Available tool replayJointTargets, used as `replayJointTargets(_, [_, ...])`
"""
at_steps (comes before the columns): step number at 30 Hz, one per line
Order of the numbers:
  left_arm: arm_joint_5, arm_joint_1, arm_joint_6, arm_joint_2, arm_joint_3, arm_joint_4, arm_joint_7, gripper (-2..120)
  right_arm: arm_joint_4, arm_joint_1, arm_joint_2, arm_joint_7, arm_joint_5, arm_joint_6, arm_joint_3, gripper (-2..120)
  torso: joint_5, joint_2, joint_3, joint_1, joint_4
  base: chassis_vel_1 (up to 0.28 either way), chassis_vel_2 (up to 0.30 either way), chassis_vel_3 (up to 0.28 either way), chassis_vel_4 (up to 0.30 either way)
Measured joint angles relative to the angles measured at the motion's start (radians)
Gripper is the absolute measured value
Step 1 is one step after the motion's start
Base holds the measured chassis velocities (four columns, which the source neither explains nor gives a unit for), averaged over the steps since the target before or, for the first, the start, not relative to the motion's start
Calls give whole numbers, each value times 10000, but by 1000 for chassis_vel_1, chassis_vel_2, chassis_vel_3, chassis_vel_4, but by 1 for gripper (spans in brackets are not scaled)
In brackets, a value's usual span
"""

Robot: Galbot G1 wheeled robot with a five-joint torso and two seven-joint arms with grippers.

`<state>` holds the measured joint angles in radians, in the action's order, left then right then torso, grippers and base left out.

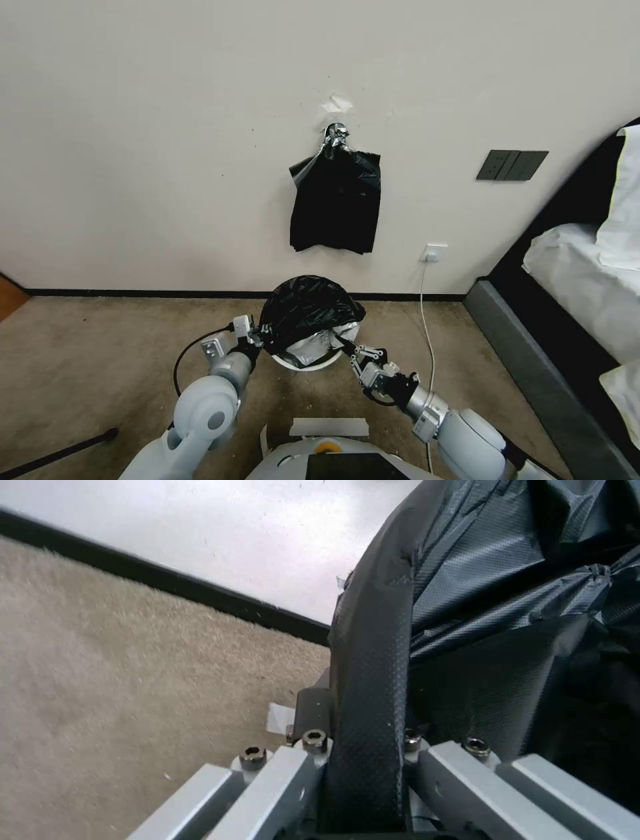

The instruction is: Place a trash bag onto the trash bin.

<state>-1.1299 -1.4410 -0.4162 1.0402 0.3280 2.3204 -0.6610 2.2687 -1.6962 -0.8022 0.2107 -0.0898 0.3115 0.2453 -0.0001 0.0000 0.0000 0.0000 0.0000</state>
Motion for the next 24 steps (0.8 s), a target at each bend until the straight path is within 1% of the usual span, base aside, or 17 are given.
replayJointTargets(1, [-220,29,-10,-11,29,14,-78,1,12,-93,3,252,195,128,22,0,0,0,0,0,0,0,0,0,0])
replayJointTargets(2, [-220,29,-10,-11,29,14,-78,1,12,-93,3,252,195,128,22,0,0,0,0,0,0,0,0,0,0])
replayJointTargets(4, [-841,79,-43,-30,93,88,-300,1,-6,-285,-18,852,399,368,81,0,0,0,0,0,0,0,0,0,0])
replayJointTargets(5, [-1158,98,-56,-35,126,152,-420,1,-125,-317,-77,1131,248,484,137,0,-2,0,0,-1,0,0,0,0,0])
replayJointTargets(6, [-1158,98,-56,-35,126,152,-420,1,-125,-317,-77,1131,248,484,137,0,-2,0,0,-1,0,0,0,0,0])
replayJointTargets(9, [-1774,101,-91,-82,243,301,-677,1,-797,-221,-309,1480,-464,741,127,0,1,0,0,0,0,0,0,0,0])
replayJointTargets(11, [-1912,99,-97,-94,277,346,-733,1,-975,-167,-363,1488,-606,758,83,0,0,0,0,0,0,0,0,0,0])
replayJointTargets(13, [-2187,90,-129,-123,354,471,-862,1,-1532,99,-559,1340,-1075,758,-74,0,1,0,0,0,0,0,0,0,0])
replayJointTargets(14, [-2235,78,-147,-140,383,508,-889,1,-1794,244,-643,1191,-1260,735,-132,0,3,0,0,0,0,0,0,0,0])
replayJointTargets(16, [-2244,75,-151,-145,392,517,-896,1,-1847,274,-656,1160,-1292,730,-143,0,3,0,0,0,0,0,0,0,0])
replayJointTargets(17, [-2306,37,-162,-172,467,581,-930,1,-2331,557,-782,890,-1504,635,-255,0,2,0,0,0,2,0,0,0,0])
replayJointTargets(18, [-2306,37,-162,-172,467,581,-930,1,-2331,557,-782,890,-1504,635,-255,0,2,0,0,0,2,0,0,0,0])
replayJointTargets(22, [-2435,-71,-193,-155,516,738,-1011,1,-2723,807,-927,453,-1572,83,-558,0,0,0,0,0,-1,0,0,0,0])
replayJointTargets(24, [-2438,-105,-217,-126,484,773,-1034,1,-2830,901,-997,339,-1609,-45,-645,0,0,0,0,0,0,0,0,0,0])
